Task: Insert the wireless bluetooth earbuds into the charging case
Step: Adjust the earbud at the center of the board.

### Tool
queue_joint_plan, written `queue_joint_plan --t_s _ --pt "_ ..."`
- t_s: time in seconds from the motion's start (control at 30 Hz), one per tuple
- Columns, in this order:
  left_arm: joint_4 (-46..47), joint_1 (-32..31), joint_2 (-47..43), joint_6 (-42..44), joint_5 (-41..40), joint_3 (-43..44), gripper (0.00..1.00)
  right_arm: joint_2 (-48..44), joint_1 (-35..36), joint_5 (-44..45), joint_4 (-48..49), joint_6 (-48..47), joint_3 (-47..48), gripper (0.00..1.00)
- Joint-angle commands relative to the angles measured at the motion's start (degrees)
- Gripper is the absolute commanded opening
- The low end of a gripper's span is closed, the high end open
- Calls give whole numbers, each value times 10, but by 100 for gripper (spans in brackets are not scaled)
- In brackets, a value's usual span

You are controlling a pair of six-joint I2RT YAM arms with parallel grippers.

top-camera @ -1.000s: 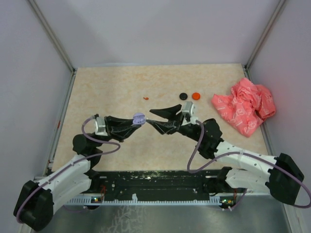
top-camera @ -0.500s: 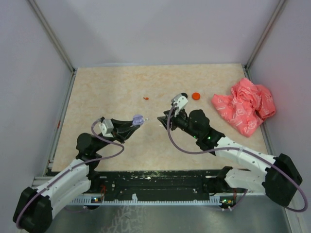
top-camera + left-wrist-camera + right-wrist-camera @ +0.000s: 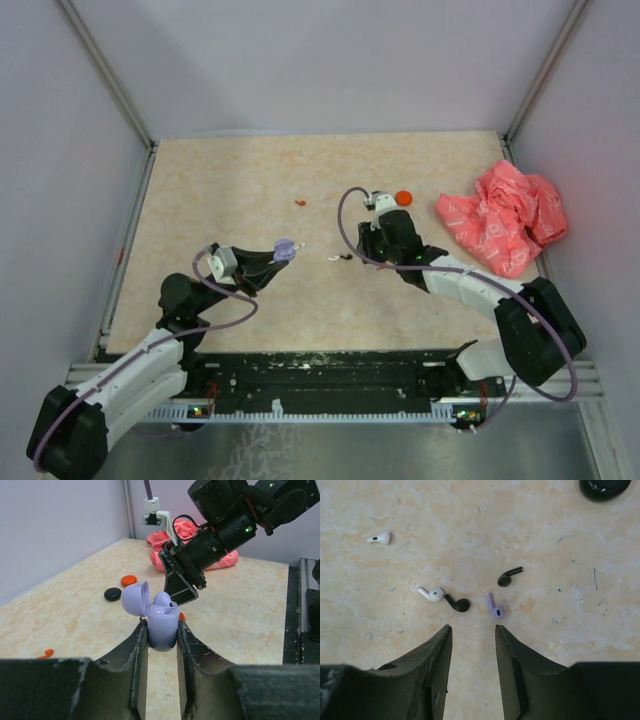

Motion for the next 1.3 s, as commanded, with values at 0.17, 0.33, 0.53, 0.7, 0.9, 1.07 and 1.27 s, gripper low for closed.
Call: queue_joint_plan --t_s 0.17,0.33,0.53,0.7,0.9,1.07,1.27 --pt "-8 3 -7 21 12 -5 0 64 -38 -20 28 29 37 37" --pt "-8 2 -1 25 14 -5 0 110 -40 -27 43 32 50 36" --pt "-12 3 0 29 13 -5 0 143 -41 -27 39 15 80 36" --pt "-12 3 5 31 16 -3 0 161 -41 -35 30 -4 107 36" --pt "-13 3 4 33 19 -3 0 200 -41 -57 3 -14 142 35" --pt "-15 2 4 34 19 -2 0 220 -41 -71 -29 -17 164 33" --pt "-15 3 5 35 20 -2 0 236 -41 -66 -64 -19 186 32"
